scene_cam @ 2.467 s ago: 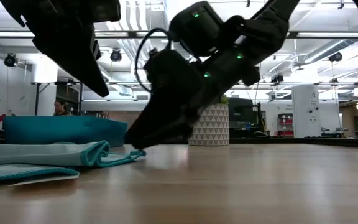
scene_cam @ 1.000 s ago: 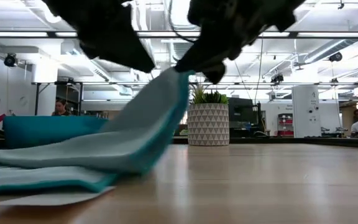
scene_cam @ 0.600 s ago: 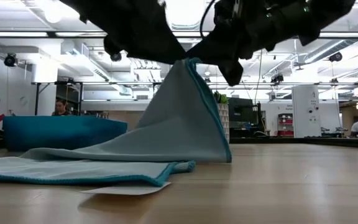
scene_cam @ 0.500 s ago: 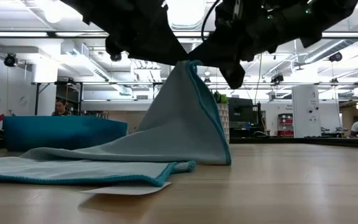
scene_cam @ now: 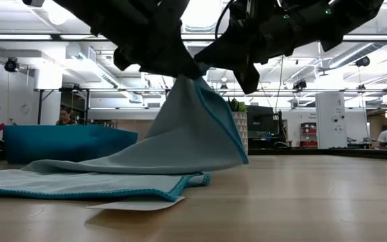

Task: Fold microfiber towels
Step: Fold the blue towel

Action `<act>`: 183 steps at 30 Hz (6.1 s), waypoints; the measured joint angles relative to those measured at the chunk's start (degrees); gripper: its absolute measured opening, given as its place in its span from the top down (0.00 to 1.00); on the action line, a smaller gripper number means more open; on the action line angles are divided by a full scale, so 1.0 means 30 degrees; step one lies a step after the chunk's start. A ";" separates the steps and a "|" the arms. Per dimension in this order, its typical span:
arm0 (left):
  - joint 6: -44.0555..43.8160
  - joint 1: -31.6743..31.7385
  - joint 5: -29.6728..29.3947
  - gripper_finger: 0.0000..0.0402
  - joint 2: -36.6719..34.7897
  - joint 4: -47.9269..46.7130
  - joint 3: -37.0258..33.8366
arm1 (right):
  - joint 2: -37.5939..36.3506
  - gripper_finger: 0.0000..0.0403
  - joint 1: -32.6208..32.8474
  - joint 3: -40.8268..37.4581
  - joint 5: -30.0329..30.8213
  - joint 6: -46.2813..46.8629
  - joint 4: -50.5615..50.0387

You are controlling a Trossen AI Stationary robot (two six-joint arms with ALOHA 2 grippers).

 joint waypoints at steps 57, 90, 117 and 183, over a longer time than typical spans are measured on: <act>0.0484 -0.0375 0.0439 0.95 -0.0627 -0.0775 0.0007 | -0.1701 0.98 0.0758 -0.0015 0.1508 -0.3163 -0.6288; 0.6824 -0.0633 -0.4488 0.99 -1.0980 -0.0264 0.0411 | -1.6130 0.98 0.0741 0.0258 0.4923 -0.3814 -1.0122; -0.1534 -0.4935 -0.1059 1.00 -0.6389 -0.1460 -0.2113 | -1.2787 0.98 0.5252 0.0175 0.2412 0.4166 -1.8244; -0.8051 -0.2983 0.3118 0.56 -0.0464 -0.3392 -0.2185 | -0.5537 0.58 0.3002 -0.2428 -0.0233 -0.5512 -1.7953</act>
